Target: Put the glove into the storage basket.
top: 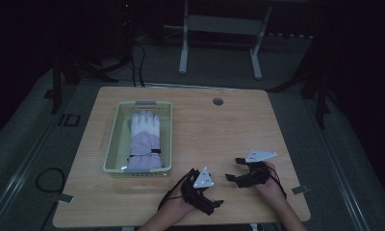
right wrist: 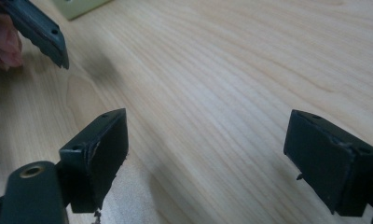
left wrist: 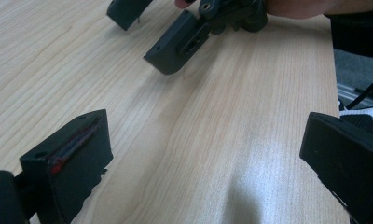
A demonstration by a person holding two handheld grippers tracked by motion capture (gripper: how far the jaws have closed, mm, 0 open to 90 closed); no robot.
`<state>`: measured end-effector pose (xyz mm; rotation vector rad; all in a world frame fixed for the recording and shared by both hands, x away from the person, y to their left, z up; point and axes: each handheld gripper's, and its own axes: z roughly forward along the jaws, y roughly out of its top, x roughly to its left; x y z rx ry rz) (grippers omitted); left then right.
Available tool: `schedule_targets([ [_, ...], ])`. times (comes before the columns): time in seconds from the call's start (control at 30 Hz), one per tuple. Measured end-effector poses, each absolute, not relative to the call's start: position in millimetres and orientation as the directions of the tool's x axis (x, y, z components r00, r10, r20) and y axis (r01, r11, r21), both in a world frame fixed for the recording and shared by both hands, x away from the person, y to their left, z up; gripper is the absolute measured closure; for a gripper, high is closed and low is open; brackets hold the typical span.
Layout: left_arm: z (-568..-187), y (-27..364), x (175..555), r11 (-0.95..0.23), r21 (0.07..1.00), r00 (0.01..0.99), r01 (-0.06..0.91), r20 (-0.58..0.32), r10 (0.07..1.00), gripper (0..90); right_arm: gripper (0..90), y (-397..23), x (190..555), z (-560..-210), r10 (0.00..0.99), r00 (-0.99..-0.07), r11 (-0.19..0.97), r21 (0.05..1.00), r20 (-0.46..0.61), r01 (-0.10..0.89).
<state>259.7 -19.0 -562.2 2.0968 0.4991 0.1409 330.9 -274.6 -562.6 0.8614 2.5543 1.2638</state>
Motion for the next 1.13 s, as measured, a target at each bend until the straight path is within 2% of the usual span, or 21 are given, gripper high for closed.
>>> schedule_targets([
  [0.4,-568.5,-8.7,256.2,-0.461,0.829,0.901,0.316,-0.111,0.419,2.4,13.9,-290.1,321.2,-559.8,0.578,-0.815,0.432,0.831,0.043,0.350],
  [1.13,-571.1,-8.6,257.1,-0.449,0.833,0.902,0.322,-0.125,0.413,2.4,14.0,-289.6,325.1,-560.5,0.592,-0.803,0.429,0.816,0.071,0.388],
])
